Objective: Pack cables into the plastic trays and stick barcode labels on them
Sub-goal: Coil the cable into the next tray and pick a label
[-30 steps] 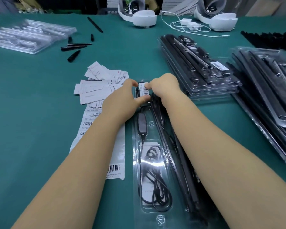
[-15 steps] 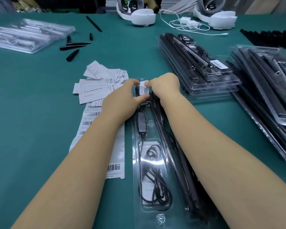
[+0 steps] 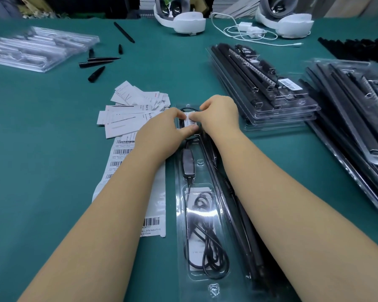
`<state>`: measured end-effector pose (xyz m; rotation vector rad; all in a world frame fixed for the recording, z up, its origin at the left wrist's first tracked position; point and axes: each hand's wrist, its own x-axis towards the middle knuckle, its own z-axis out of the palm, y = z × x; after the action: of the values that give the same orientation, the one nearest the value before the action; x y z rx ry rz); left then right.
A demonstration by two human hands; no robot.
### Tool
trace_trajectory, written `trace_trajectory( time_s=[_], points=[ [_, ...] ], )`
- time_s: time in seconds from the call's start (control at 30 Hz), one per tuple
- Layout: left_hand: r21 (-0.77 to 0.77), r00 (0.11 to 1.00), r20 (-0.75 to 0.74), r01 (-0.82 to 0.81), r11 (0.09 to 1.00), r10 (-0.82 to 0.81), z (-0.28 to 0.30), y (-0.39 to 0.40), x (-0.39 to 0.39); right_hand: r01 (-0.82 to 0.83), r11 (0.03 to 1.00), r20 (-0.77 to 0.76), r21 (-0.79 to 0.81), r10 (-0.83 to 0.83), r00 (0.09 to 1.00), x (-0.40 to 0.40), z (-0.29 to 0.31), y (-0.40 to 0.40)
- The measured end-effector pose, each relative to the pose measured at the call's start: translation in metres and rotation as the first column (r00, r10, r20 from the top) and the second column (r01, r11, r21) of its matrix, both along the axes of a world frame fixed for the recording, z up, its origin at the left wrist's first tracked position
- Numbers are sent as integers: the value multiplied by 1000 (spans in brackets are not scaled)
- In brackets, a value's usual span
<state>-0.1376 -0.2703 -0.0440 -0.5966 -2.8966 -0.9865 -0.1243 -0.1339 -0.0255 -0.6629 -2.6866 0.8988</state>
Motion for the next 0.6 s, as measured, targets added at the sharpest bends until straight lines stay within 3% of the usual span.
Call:
trace_trajectory(
  time_s=[0.07,0.23,0.33,0.47,0.6],
  points=[
    [11,1000,17,-18,1000,18,0,0,-1,28,997,-66,-74,-33,997,1,-1,3],
    [25,999,42,-24,999,23,1,0,1,89,992,73,87,-95,993,-14,4,8],
    [3,997,71,-14,1000,14,3,0,2,104,981,58,166,-115,992,-18,-2,5],
    [-22,988,146,44,999,-40,7,-4,4,67,950,33,305,-81,996,-16,-8,-3],
    [55,960,248,118,991,-128,9,-7,3,-26,933,123,360,-20,992,-17,-6,-1]
  ],
)
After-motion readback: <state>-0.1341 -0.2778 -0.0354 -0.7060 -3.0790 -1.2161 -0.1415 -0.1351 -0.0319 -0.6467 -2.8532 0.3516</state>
